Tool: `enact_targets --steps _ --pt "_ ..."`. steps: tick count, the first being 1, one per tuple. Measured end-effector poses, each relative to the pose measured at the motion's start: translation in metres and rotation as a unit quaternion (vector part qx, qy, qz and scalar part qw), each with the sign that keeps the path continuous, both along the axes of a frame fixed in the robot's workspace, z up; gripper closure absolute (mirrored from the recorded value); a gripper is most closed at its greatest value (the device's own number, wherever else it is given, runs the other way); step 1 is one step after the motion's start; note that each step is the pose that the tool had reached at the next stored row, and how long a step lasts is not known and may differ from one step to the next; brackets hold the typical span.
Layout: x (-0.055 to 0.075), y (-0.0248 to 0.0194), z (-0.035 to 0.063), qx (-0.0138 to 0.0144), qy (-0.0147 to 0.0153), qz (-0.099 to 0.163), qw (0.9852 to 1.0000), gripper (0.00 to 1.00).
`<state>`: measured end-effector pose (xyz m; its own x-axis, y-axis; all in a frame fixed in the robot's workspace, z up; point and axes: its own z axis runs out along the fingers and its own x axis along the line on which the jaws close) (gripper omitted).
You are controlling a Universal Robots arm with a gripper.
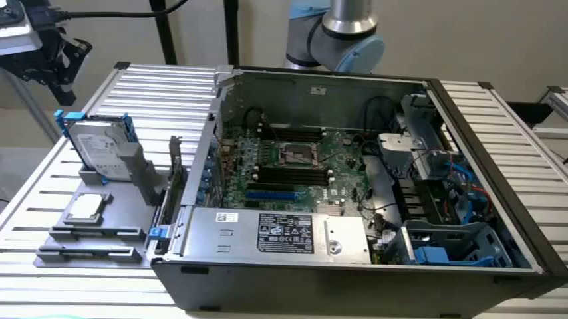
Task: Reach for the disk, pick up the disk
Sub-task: 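Pick up the disk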
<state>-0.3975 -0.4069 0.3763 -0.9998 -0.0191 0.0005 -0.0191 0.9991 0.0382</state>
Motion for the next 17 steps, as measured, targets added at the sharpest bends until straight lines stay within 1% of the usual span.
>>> enact_targets --steps 13,15,17 --pt "0.0000 0.0000 0.0000 0.0000 0.0000 0.000 1.0000 0.89" --pt "-0.0010 0.0012 0.0000 0.0000 -0.0005 0.000 1.0000 0.89" --pt "-0.0033 0.0047 0.0000 0.0000 -0.0009 0.000 1.0000 0.89"
